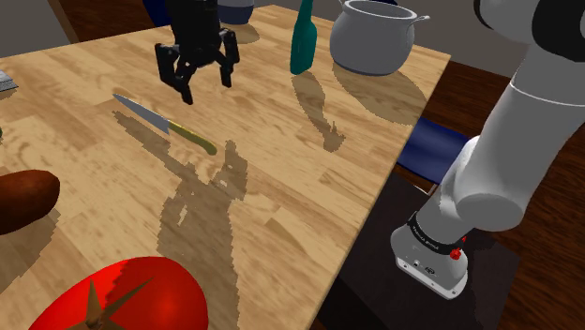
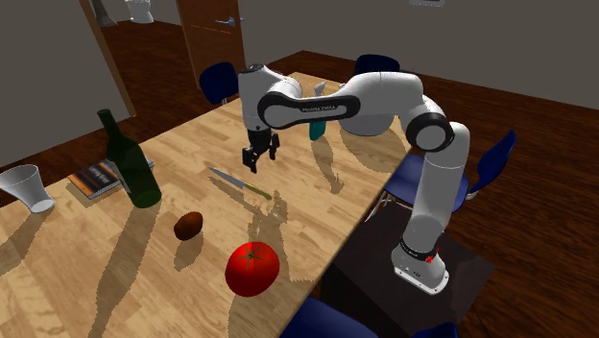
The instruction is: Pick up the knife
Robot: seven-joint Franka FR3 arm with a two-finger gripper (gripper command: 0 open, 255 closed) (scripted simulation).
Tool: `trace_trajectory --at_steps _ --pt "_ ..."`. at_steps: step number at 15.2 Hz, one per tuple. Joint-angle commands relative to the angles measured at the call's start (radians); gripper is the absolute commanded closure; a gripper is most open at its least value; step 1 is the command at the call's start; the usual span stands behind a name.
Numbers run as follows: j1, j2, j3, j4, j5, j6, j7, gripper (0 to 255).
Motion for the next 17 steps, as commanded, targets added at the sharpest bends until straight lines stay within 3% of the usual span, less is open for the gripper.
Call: trace_trajectory --at_steps 1,7,16,17 --pt "0.034 0.083 0.017 0.099 -0.031 -0.028 0.035 0" --pt "0.179 0.353 0.034 0.472 -0.131 -0.162 0.105 0" --pt "0.148 0.315 0.034 0.309 -0.115 -0.037 0.106 0" --pt "0.146 0.312 0.034 0.302 -0.114 -0.033 0.106 255"
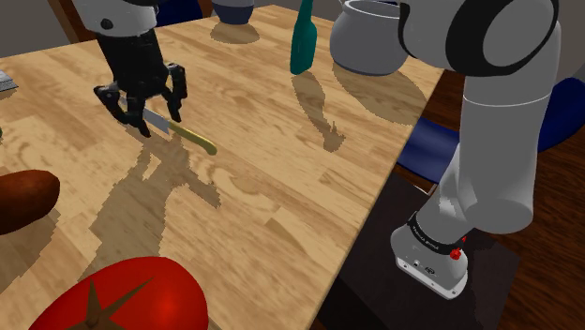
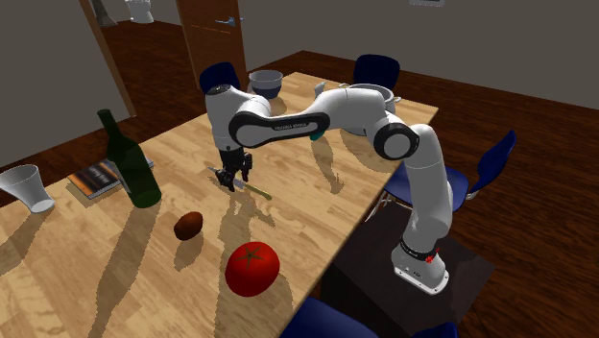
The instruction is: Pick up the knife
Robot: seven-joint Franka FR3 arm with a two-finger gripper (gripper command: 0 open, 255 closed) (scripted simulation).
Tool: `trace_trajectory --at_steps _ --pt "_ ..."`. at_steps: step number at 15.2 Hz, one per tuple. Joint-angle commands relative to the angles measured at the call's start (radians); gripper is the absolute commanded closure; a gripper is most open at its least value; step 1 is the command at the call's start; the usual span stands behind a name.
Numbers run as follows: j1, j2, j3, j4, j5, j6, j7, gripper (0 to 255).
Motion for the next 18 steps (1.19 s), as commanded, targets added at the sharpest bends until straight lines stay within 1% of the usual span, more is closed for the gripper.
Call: trace_trajectory --at_steps 1,9,18 --pt "-0.001 -0.001 0.0 -0.005 0.001 0.004 0.0 255" --pt "0.0 0.001 0.0 0.0 -0.001 0.001 0.0 255" --pt "0.041 0.049 -0.002 0.201 -0.02 -0.15 -0.002 255"
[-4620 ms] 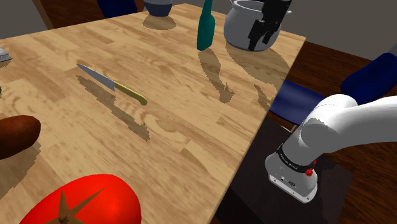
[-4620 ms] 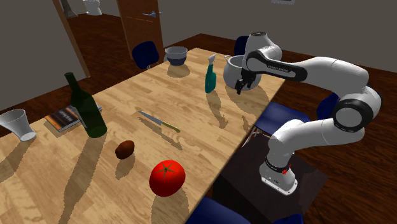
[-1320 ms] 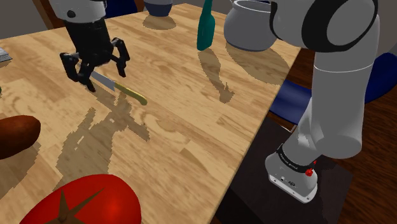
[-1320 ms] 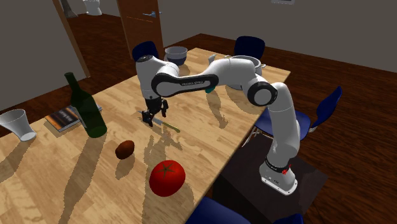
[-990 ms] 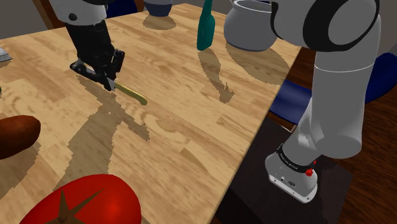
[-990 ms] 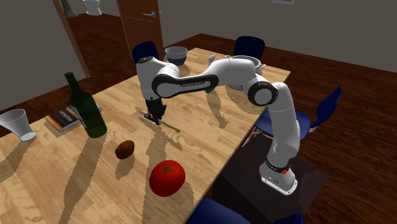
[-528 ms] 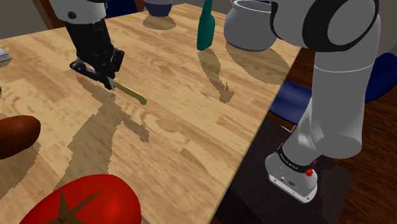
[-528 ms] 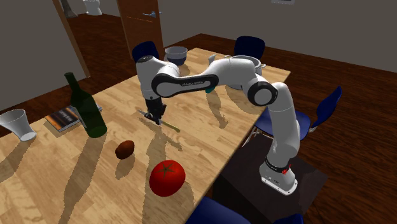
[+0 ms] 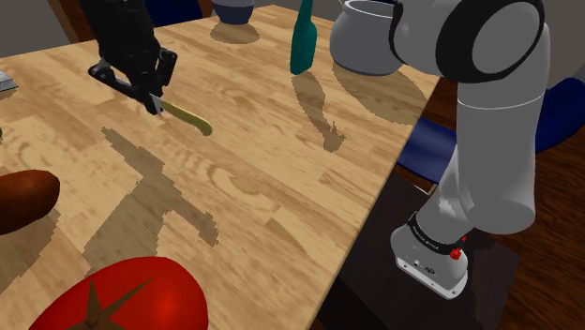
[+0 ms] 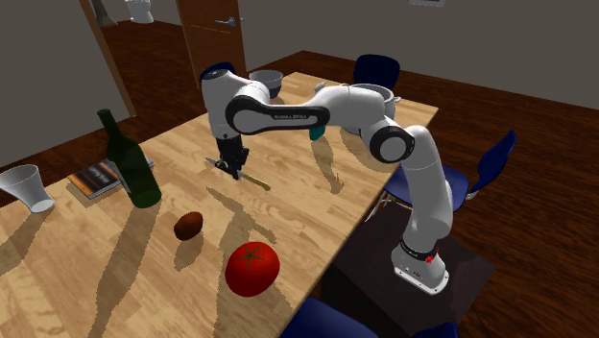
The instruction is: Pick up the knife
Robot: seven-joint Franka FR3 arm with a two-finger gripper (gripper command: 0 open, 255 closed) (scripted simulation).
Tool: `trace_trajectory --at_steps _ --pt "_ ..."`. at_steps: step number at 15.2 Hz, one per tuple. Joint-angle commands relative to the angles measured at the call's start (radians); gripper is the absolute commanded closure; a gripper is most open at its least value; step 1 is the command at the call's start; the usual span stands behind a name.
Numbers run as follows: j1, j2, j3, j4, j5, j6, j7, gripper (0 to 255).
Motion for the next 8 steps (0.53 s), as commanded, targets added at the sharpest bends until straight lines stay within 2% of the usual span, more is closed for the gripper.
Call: trace_trajectory --at_steps 1,6,8 --pt "0.011 0.013 -0.001 0.049 -0.005 -0.037 -0.001 255" --pt "0.058 0.077 -0.009 0.229 -0.032 -0.15 -0.005 255" --pt "0.06 0.079 -0.01 0.235 -0.032 -0.154 -0.005 255"
